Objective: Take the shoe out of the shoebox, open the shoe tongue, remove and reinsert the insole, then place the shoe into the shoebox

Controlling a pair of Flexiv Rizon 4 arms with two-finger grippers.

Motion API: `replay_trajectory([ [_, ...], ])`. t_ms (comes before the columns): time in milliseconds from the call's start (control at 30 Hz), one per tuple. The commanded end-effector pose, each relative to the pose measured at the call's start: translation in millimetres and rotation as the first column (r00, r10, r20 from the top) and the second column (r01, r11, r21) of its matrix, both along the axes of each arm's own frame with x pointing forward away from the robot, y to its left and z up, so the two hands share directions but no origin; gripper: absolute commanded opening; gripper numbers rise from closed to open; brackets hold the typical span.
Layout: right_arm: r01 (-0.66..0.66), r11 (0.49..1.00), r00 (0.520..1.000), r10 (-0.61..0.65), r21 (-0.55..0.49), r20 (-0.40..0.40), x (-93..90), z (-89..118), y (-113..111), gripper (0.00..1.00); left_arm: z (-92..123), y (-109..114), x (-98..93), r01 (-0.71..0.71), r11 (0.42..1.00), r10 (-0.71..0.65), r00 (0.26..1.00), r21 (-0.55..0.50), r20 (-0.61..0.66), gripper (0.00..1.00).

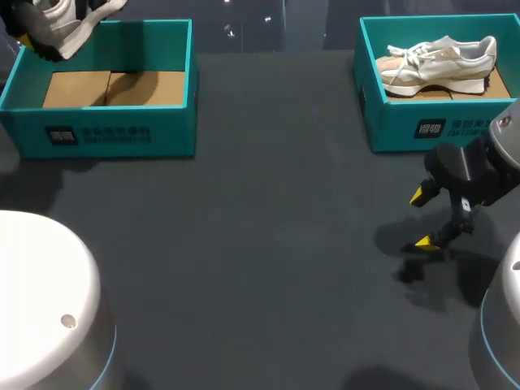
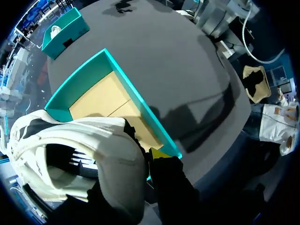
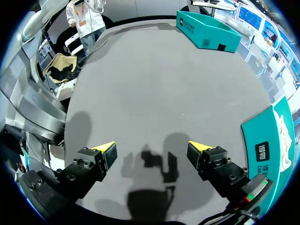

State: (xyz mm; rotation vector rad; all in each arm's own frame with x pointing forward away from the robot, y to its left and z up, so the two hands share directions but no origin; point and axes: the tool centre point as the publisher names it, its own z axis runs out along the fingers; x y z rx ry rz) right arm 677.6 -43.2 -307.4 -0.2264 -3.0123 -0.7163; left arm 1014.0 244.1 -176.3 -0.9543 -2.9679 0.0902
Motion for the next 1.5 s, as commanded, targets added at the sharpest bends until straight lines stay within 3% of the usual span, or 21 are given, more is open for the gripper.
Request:
replay_trajectory([
  [33, 0.002, 1.0, 1.0, -0.002, -0.003, 0.002, -1.6, 0.1, 0.2, 1.0, -1.1, 1.2, -4.0, 0.157, 0.987, -0.157, 0.988, 0.023, 0.008, 0.0],
  [133, 0.002, 1.0, 1.0, -0.002, -0.003, 0.002, -1.6, 0.1, 0.2, 1.0, -2.9, 5.4, 1.2, 0.324, 0.946, -0.324, 0.946, 0.029, -0.019, 0.0],
  [200, 0.002, 1.0, 1.0, -0.002, -0.003, 0.002, -1.6, 0.1, 0.2, 1.0, -1.4, 11.2, 6.5, 0.353, 0.935, -0.353, 0.936, 0.032, -0.011, 0.0],
  [333, 0.002, 1.0, 1.0, -0.002, -0.003, 0.002, -1.6, 0.1, 0.2, 1.0, -2.0, 25.7, 8.7, 0.606, 0.793, -0.607, 0.795, 0.054, -0.011, 0.0],
  [667, 0.002, 1.0, 1.0, -0.002, -0.003, 0.002, -1.6, 0.1, 0.2, 1.0, -2.5, 28.2, 11.7, 0.584, 0.809, -0.586, 0.81, 0.071, 0.005, 0.0],
  [800, 0.002, 1.0, 1.0, -0.002, -0.003, 0.002, -1.6, 0.1, 0.2, 1.0, -14.6, 30.6, 33.5, 0.641, 0.759, -0.641, 0.766, 0.117, -0.036, 0.0],
  [933, 0.002, 1.0, 1.0, -0.002, -0.003, 0.002, -1.6, 0.1, 0.2, 1.0, -25.5, 35.5, 43.5, 0.674, 0.724, -0.675, 0.736, 0.145, -0.051, 0.0],
  [1067, 0.002, 1.0, 1.0, -0.002, -0.003, 0.002, -1.6, 0.1, 0.2, 1.0, -42.1, 39.8, 46.5, 0.706, 0.69, -0.704, 0.706, 0.16, -0.076, 0.0],
  [1200, 0.002, 1.0, 1.0, -0.002, -0.003, 0.002, -1.6, 0.1, 0.2, 1.0, -51.2, 51.8, 43.6, 0.796, 0.596, -0.792, 0.604, 0.103, -0.09, 0.0],
  [1500, 0.002, 1.0, 1.0, -0.002, -0.003, 0.002, -1.6, 0.1, 0.2, 1.0, -51.2, 51.8, 43.6, 0.796, 0.596, -0.792, 0.604, 0.103, -0.09, 0.0],
])
